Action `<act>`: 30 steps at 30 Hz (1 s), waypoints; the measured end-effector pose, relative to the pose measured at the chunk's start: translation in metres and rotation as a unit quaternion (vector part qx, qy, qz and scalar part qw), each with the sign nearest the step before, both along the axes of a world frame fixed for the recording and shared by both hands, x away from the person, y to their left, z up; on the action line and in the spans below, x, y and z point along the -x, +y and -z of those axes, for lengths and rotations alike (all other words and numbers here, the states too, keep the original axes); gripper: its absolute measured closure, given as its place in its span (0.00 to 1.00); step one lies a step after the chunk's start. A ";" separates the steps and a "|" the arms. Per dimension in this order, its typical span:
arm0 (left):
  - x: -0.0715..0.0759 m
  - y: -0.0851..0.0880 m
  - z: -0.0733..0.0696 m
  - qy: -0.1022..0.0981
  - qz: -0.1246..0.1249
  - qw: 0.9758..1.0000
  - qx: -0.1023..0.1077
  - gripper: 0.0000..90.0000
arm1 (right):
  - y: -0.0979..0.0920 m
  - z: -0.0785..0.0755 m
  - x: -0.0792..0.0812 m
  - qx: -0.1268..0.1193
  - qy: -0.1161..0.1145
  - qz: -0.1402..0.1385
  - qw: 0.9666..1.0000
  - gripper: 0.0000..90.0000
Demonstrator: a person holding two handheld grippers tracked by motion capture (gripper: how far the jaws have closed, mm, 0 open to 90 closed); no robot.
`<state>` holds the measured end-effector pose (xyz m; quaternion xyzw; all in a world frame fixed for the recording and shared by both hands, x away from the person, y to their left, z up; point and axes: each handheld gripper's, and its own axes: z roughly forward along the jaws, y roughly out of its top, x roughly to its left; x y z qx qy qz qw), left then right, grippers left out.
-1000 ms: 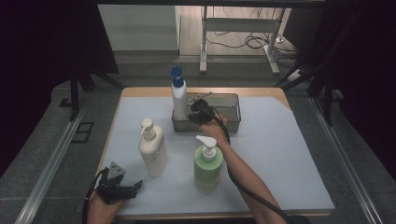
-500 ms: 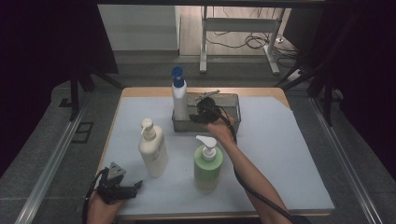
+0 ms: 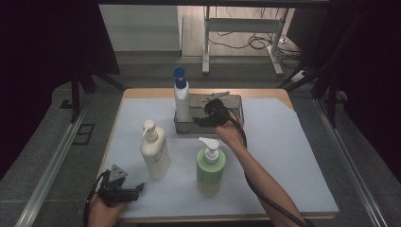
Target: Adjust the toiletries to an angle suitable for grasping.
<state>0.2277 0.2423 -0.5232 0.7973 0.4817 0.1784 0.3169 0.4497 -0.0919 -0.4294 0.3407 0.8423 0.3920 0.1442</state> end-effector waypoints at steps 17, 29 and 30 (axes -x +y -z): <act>0.000 0.000 0.000 0.000 0.000 1.000 0.000 0.14 | -0.025 -0.016 0.020 -0.020 -0.007 -0.020 1.000 0.18; 0.000 0.000 0.000 0.000 0.000 1.000 0.000 0.14 | -0.048 -0.024 0.040 0.001 -0.030 -0.038 0.999 0.04; 0.000 0.000 0.000 0.000 0.000 1.000 -0.001 0.14 | -0.050 -0.023 0.041 0.005 -0.032 -0.041 0.999 0.02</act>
